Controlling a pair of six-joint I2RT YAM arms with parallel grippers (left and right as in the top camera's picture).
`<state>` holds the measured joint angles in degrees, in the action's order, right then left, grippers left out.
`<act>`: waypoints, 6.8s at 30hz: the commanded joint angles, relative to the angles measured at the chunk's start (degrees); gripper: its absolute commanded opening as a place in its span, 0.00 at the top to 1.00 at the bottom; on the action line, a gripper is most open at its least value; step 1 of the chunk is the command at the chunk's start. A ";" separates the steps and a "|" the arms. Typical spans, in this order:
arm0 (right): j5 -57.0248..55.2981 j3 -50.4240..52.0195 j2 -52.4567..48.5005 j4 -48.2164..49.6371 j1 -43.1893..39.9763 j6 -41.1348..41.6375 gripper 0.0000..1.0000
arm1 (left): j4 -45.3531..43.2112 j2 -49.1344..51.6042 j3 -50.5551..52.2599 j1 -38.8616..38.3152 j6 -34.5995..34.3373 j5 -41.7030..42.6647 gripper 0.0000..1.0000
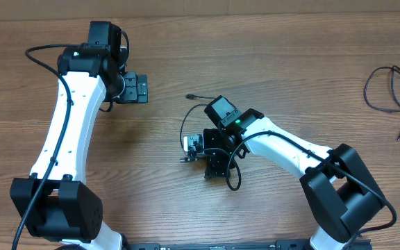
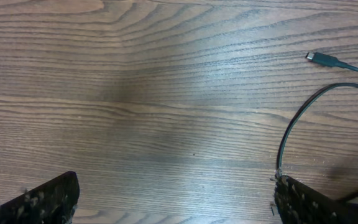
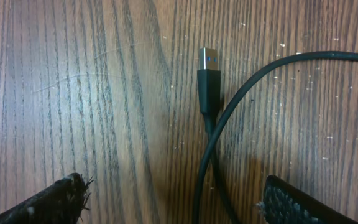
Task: Untangle cables
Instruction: 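Grasp the last black cable with the right gripper, then drag the last black cable rightward off the table with the right gripper, then release the cable at the right edge and open the right gripper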
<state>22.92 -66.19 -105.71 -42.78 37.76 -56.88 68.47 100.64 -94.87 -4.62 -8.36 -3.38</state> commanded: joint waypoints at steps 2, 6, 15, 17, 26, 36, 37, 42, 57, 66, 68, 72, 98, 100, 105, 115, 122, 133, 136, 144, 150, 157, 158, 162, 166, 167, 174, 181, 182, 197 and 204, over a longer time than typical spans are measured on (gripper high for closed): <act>0.26 1.57 0.13 1.86 0.17 -0.66 0.11 | -0.11 -0.24 -0.15 -0.26 1.09 0.42 0.01; 0.28 3.39 0.13 2.95 0.17 -0.63 0.13 | -0.11 -0.24 -0.15 -0.26 1.09 0.39 0.00; 0.26 5.95 0.13 7.78 0.15 -0.63 0.19 | -0.11 -0.24 -0.15 -0.26 1.09 0.39 0.01; 0.24 5.95 0.13 8.50 0.15 -0.63 0.23 | -0.09 -0.24 -0.15 -0.26 1.09 0.39 0.00; 0.26 6.14 0.13 9.97 0.11 -0.63 0.29 | -0.11 -0.24 -0.15 -0.26 1.09 0.39 0.00; 0.24 6.14 -0.15 9.77 0.11 -0.66 0.28 | -0.11 -0.24 -0.15 -0.26 1.09 0.42 0.00; 0.24 6.14 -0.35 9.81 0.11 -0.68 0.28 | -0.11 -0.24 -0.15 -0.26 1.09 0.42 0.00; -0.98 6.14 -1.95 9.86 0.11 -0.63 0.29 | -0.11 -0.24 -0.15 -0.26 1.09 0.39 0.00; -1.44 6.14 -2.12 10.58 0.11 -0.61 0.50 | -0.11 -0.24 -0.15 -0.26 1.07 0.42 0.00; -2.34 6.14 -2.12 12.59 0.11 -0.57 0.86 | -0.11 -0.24 -0.17 -0.26 1.09 0.39 0.00; -4.07 6.14 -2.12 12.81 0.11 -0.55 0.91 | -0.11 -0.24 -0.15 -0.26 1.09 0.39 0.00; -10.80 6.14 -2.12 13.90 0.11 2.01 0.96 | -0.11 -0.24 -0.15 -0.26 1.09 0.39 0.00; -12.81 6.14 -2.12 28.63 -18.51 5.92 0.88 | -0.11 -0.24 -0.15 -0.26 1.07 0.39 0.00; -12.22 6.14 -2.12 30.77 -21.42 5.92 0.88 | -0.11 -0.24 -0.15 -0.26 1.09 0.39 0.00; -9.70 6.14 -2.12 35.04 -28.79 5.88 0.88 | -0.11 -0.24 -0.17 -0.26 1.07 0.39 0.01; -6.01 6.12 -2.12 42.77 -41.00 8.13 0.96 | -0.11 -0.24 -0.15 -0.22 1.09 0.39 0.00; -2.12 5.42 -2.10 44.13 -44.70 11.96 0.96 | -0.11 -0.24 -0.15 -0.26 1.09 0.39 0.01; -2.27 -9.62 -1.99 40.79 -44.83 28.72 0.96 | -0.11 -0.24 -0.15 -0.26 1.09 0.39 0.00; -2.32 -16.90 -1.99 38.40 -45.20 34.53 0.96 | -0.11 -0.24 -0.15 -0.26 1.09 0.39 0.00; -2.89 -36.92 -1.99 35.65 -46.82 43.85 0.96 | -0.11 -0.24 -0.17 -0.26 1.09 0.39 0.00; -6.86 -48.43 -1.99 34.86 -47.80 45.38 0.96 | -0.13 -0.24 -0.15 -0.26 1.09 0.39 0.00; -9.62 -50.49 -2.58 34.49 -48.54 44.78 0.96 | -0.13 -0.24 -0.17 -0.26 1.09 0.39 0.00; -9.64 -50.49 -3.02 34.23 -48.78 44.63 0.96 | -0.13 -0.24 -0.15 -0.26 1.09 0.39 0.00; -10.03 -50.49 -5.64 32.61 -49.42 43.67 0.96 | -0.13 -0.24 -0.15 -0.26 1.09 0.39 0.01; -10.05 -50.49 -9.01 30.45 -49.53 43.34 0.96 | -0.15 -0.24 -0.15 -0.26 1.09 0.39 0.00; -10.05 -50.47 -9.88 29.83 -49.53 43.32 0.96 | -0.11 -0.24 -0.15 -0.26 1.07 0.39 0.00; -10.08 -50.45 -15.21 26.77 -49.53 42.91 0.96 | -0.13 -0.24 -0.15 -0.26 1.09 0.39 0.01; -11.34 -50.38 -19.10 23.45 -49.90 39.54 0.96 | -0.15 -0.24 -0.15 -0.26 1.09 0.39 0.01; -11.56 -50.38 -19.61 22.97 -49.92 38.95 0.96 | -0.13 -0.24 -0.15 -0.26 1.09 0.39 0.01; -17.09 -49.48 -25.11 11.23 -51.45 35.32 0.96 | -0.13 -0.24 -0.15 -0.37 1.09 0.39 0.00; -17.35 -49.48 -26.53 7.34 -52.26 33.88 0.80 | -0.13 -0.24 -0.15 -0.31 1.09 0.39 0.00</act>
<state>6.57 -115.83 -131.48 -35.27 -13.85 -22.44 68.47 100.64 -94.87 -4.78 -8.36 -3.38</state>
